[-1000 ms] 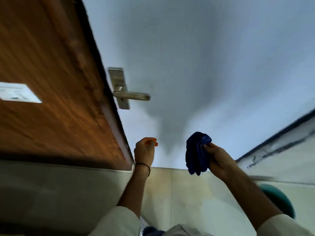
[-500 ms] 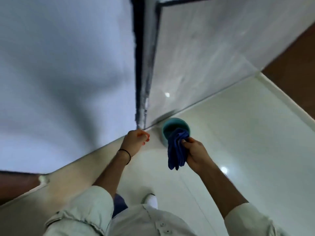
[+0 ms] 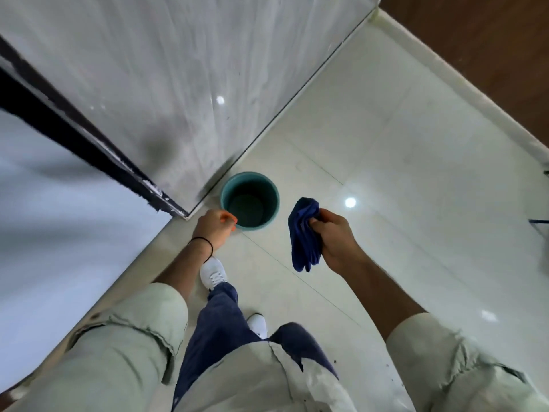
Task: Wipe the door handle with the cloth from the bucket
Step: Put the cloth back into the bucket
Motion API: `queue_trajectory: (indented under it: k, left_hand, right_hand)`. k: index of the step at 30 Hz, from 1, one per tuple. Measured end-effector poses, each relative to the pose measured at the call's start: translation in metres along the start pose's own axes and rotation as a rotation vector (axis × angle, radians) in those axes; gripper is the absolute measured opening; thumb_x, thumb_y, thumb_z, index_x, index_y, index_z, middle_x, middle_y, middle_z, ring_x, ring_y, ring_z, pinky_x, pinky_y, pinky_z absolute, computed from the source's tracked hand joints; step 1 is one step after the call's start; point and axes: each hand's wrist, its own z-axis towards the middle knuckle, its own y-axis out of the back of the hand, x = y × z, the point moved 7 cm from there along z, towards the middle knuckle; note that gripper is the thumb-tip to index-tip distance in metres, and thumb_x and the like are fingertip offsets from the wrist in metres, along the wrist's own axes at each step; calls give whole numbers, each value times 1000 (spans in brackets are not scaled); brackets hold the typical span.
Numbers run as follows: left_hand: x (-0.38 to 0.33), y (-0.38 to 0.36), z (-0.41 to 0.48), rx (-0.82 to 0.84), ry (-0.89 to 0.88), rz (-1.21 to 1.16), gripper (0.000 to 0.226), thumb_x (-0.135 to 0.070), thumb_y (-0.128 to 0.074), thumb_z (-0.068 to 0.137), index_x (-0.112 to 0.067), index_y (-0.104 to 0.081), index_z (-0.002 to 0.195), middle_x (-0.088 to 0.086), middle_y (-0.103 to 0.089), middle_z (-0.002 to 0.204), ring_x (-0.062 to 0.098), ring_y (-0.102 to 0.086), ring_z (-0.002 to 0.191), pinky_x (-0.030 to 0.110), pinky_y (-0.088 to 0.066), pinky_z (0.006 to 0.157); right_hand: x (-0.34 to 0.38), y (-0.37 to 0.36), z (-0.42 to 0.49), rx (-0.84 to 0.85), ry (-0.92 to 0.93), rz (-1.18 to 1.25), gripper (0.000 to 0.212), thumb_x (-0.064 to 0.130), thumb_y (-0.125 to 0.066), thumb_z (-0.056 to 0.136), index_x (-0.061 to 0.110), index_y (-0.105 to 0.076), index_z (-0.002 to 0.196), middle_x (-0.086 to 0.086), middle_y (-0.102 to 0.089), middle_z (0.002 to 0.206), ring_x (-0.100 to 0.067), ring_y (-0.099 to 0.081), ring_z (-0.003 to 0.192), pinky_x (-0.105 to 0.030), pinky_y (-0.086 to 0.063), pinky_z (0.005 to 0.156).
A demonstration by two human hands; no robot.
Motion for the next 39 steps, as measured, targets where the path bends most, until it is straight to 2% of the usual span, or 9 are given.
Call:
queue_trajectory:
  k: [6,9,14,19,23,25,27,32,39]
  left_hand:
    - [4,-15,76,32,102,127,21,-36,-45,68,-29,-64,69,8,-76,90,30,-68,91,41,-55,89]
    - [25,-30,127,22,133,203,21,-28,-51,80,-24,-71,82,11,-75,96,32,-67,94,39,-54,87]
    - [73,-68,206,-37,158,247,21,-22,-53,90,-19,-72,99,11,-74,102,32,-67,98,41,-54,91]
    - [121,-110,265,-48,77,467,30,-16,-52,91,-14,-63,119,8,-64,126,32,-57,117,48,-48,98]
    - [154,-118,295,-140,34,573,42,-14,-53,90,-12,-52,132,5,-42,151,29,-40,136,51,-43,100]
    - [166,-116,299,-196,8,607,47,-16,-56,89,-13,-48,135,4,-31,158,29,-33,141,53,-43,100]
    - [178,-112,295,-232,21,626,50,-20,-56,90,-16,-44,138,5,-29,159,31,-30,143,54,-42,102]
    - [182,-103,252,-302,80,621,49,-26,-54,92,-19,-44,140,7,-48,147,31,-44,133,51,-42,101]
    - [130,-69,151,-467,91,507,45,-33,-55,92,-19,-51,135,6,-60,131,30,-53,122,47,-45,98]
  right_hand:
    - [3,-26,104,42,41,-268,25,-5,-43,87,3,-66,88,-10,-62,73,-21,-56,66,-28,-47,59]
    - [-22,-44,176,79,65,-362,21,-6,-45,85,0,-65,86,-10,-60,71,-18,-53,62,-22,-44,53]
    - [-92,-75,303,160,74,-470,28,1,-44,84,13,-68,89,-3,-66,74,-22,-62,72,-32,-50,68]
    - [-145,-120,395,245,263,-649,36,3,-39,89,14,-64,112,-3,-67,97,-19,-58,85,-27,-43,75]
    - [-204,-160,442,382,383,-947,43,16,-43,97,10,-47,140,-14,-51,142,-33,-49,127,-38,-40,104]
    - [-230,-164,454,414,391,-1087,53,27,-46,101,8,-33,149,-15,-32,157,-31,-31,143,-39,-29,114]
    - [-241,-160,452,399,417,-1129,59,35,-46,101,7,-30,150,-16,-28,159,-30,-24,147,-40,-25,117]
    - [-229,-138,411,475,500,-1203,57,46,-44,100,14,-39,147,-9,-41,154,-26,-31,145,-40,-30,117]
    - [-137,-127,308,508,771,-1305,53,47,-50,97,13,-52,137,-7,-62,132,-24,-53,125,-38,-47,98]
